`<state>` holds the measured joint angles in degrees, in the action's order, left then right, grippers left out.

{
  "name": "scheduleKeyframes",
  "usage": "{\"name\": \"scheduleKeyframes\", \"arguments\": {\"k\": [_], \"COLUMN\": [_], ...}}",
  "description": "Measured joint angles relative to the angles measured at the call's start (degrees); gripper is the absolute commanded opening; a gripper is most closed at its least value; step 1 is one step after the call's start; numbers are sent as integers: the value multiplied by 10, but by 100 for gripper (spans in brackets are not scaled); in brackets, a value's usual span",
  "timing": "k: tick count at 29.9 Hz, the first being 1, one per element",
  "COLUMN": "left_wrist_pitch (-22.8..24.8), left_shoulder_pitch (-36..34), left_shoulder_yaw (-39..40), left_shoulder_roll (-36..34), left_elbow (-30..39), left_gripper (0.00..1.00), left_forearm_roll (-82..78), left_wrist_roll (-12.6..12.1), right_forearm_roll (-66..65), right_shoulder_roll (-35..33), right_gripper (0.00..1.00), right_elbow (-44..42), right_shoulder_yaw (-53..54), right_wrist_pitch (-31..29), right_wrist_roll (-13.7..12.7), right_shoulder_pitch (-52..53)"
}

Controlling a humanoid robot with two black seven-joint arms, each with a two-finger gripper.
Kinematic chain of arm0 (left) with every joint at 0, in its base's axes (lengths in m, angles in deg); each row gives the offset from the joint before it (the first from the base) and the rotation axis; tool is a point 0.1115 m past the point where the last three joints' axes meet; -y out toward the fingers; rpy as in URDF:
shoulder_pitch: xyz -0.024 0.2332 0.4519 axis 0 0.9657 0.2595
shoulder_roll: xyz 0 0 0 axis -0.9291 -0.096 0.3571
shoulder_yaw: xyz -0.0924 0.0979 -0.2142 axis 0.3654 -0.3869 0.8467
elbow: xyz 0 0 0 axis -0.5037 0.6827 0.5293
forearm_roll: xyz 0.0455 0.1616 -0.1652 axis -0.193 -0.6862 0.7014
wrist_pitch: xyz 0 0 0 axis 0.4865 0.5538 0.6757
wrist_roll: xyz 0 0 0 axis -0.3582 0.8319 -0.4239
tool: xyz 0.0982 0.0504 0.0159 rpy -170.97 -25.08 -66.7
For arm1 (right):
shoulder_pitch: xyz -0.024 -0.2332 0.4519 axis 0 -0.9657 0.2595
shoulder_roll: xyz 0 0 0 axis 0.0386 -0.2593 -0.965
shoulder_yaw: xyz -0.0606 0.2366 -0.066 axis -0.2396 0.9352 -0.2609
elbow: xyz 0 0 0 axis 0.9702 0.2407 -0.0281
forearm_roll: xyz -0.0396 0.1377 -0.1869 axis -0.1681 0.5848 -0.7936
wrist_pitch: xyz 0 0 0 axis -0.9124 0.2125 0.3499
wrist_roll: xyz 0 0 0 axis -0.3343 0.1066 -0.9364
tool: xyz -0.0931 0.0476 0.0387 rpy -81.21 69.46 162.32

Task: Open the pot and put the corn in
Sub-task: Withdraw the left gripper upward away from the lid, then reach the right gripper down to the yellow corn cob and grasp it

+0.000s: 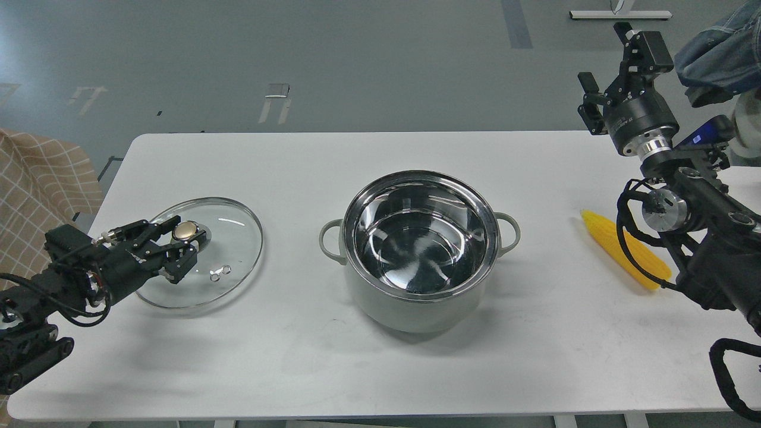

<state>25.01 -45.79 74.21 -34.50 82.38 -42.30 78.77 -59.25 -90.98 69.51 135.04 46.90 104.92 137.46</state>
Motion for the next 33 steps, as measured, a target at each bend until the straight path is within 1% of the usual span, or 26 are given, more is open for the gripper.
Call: {"name": "scheduleKeyframes", "arguments": {"k": [4,8,11,14,15,17,19,21,23,25,26,29,31,33], "left_wrist_pitch": [0,0,0,0,12,75,134,211,306,371,402,475,496,502], "left_shoulder_pitch": [-1,-16,-65,-123,-144,-192,-229,-266,-297,-313,-318,-324,-323,-319], "left_shoulder_yaw": [-1,8,14,15,16,17,18,18,18,21,24,38,48,57], "left_shoulder_roll": [8,4,-15,-43,-51,-65,-68,-67,-57,-48,-42,-15,4,20], "left_elbow": [-7,4,33,80,94,119,128,130,131,131,130,127,125,124], "left_gripper": [74,76,76,77,78,79,80,81,84,88,88,90,91,93], "left_forearm_roll": [0,18,108,214,250,338,410,498,604,678,713,788,807,812], "left_wrist_roll": [0,0,0,0,0,0,0,0,0,0,0,0,0,0], "right_forearm_roll": [0,0,0,0,-1,-15,-38,-82,-143,-187,-209,-276,-317,-355], "right_shoulder_roll": [0,-3,-9,-16,-20,-36,-51,-67,-88,-111,-126,-173,-207,-242], "right_gripper": [99,99,99,100,99,99,99,100,99,99,100,100,100,100], "right_elbow": [1,1,1,1,1,0,-1,-1,0,-1,0,13,38,73], "right_shoulder_yaw": [0,0,0,0,-1,-19,-48,-103,-180,-234,-264,-366,-433,-487], "right_wrist_pitch": [0,0,0,-1,-1,-1,-1,-1,1,4,4,5,5,5], "right_wrist_roll": [0,0,0,0,0,0,0,0,0,0,0,0,0,0], "right_shoulder_pitch": [0,0,0,2,3,7,16,37,67,92,105,150,175,193]}}
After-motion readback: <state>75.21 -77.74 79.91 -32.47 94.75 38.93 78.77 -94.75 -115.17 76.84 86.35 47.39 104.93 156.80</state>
